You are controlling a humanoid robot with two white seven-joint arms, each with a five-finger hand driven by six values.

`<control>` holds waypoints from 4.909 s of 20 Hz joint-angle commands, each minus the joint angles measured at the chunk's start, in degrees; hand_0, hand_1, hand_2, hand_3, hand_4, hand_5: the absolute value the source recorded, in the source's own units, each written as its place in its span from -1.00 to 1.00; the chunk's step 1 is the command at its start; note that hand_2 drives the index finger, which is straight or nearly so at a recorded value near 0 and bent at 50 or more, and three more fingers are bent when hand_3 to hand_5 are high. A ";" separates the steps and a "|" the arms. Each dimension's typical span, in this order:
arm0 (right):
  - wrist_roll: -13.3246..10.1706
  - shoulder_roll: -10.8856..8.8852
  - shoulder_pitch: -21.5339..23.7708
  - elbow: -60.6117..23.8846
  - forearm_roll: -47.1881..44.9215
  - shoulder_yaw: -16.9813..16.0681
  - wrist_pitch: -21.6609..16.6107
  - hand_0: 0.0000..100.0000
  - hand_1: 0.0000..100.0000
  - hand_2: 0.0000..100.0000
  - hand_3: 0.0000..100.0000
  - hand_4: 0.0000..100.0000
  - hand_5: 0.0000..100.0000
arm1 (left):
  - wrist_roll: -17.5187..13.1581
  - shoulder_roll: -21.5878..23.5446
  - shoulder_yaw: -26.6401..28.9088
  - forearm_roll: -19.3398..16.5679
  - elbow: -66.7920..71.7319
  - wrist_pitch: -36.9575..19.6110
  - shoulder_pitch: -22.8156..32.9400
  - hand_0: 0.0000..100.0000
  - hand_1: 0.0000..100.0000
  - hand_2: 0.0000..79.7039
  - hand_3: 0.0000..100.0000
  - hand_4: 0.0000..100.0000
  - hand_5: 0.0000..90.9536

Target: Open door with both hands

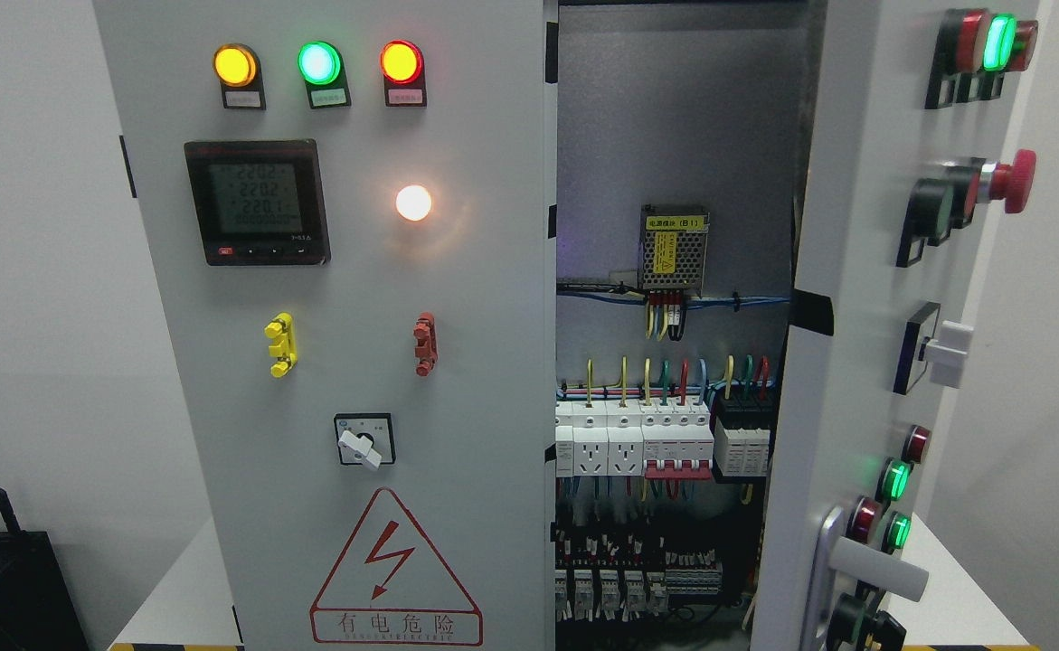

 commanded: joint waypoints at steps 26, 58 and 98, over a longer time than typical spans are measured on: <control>-0.02 0.39 -0.02 2.37 0.36 4.25 2.42 -1.00 -1.00 -1.00 -1.00 -1.00 -1.00 | -0.01 -1.93 -0.17 0.00 0.10 0.09 0.00 -1.00 -1.00 -1.00 -1.00 -0.94 -1.00; 0.07 2.06 -0.11 1.67 -0.17 3.64 1.81 -1.00 -1.00 -1.00 -1.00 -1.00 -1.00 | -0.10 35.94 2.72 18.62 -87.88 -34.69 35.76 -1.00 -1.00 -1.00 -1.00 -0.94 -1.00; 0.07 2.06 -0.19 1.67 -0.17 3.64 1.81 -1.00 -1.00 -1.00 -1.00 -1.00 -1.00 | -37.27 81.64 19.42 79.71 -100.71 5.27 0.36 -1.00 -1.00 -1.00 -1.00 -0.94 -1.00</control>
